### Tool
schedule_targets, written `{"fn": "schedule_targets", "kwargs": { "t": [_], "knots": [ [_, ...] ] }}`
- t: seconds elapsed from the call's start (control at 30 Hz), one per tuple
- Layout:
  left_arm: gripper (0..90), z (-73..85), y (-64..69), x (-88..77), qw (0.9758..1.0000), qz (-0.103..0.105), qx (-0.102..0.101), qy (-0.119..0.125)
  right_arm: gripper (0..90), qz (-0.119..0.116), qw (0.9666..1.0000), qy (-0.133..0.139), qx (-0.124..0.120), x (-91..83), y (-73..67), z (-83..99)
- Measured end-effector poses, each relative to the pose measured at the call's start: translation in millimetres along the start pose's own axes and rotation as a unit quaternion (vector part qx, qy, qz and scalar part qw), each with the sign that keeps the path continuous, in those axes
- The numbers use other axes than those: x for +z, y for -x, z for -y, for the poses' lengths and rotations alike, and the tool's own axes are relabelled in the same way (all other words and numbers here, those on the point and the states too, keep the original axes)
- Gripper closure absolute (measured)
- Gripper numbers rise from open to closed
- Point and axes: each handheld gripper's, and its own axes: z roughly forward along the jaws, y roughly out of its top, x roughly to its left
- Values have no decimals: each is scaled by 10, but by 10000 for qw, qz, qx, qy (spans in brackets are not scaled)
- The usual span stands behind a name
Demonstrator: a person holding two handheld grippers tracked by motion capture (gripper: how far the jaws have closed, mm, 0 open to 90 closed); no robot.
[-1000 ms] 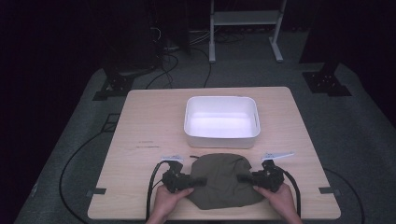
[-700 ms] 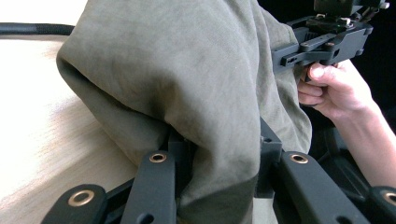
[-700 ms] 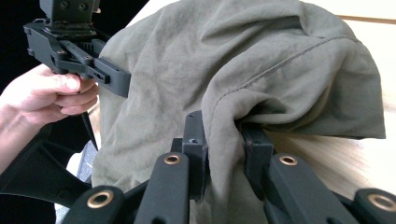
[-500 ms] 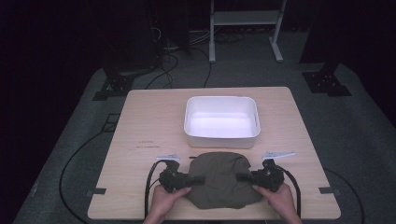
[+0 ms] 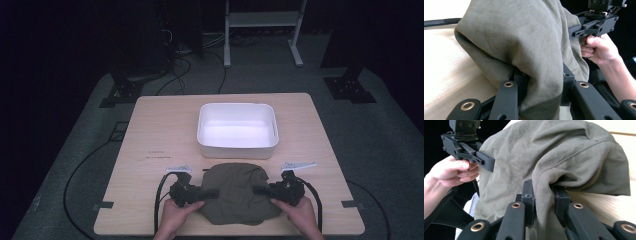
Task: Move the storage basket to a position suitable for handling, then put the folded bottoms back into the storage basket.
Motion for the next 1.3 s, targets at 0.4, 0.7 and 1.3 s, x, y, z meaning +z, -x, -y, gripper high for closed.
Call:
{"fn": "schedule_targets", "kwargs": {
  "t": [0.4, 0.7, 1.3],
  "knots": [
    [681, -5, 23, -33, 10000, 7, -7, 36, 753, -12, 10000, 21, -9, -7, -38, -9],
    [683, -123, 120, -73, 9998, 125, 26, 147, 753, -85, 9999, 122, -19, -120, -96, -118],
    [692, -633, 456, -313, 9985, 114, 380, 364, 753, -135, 9987, 402, -286, -409, -334, -616]
  ]
}}
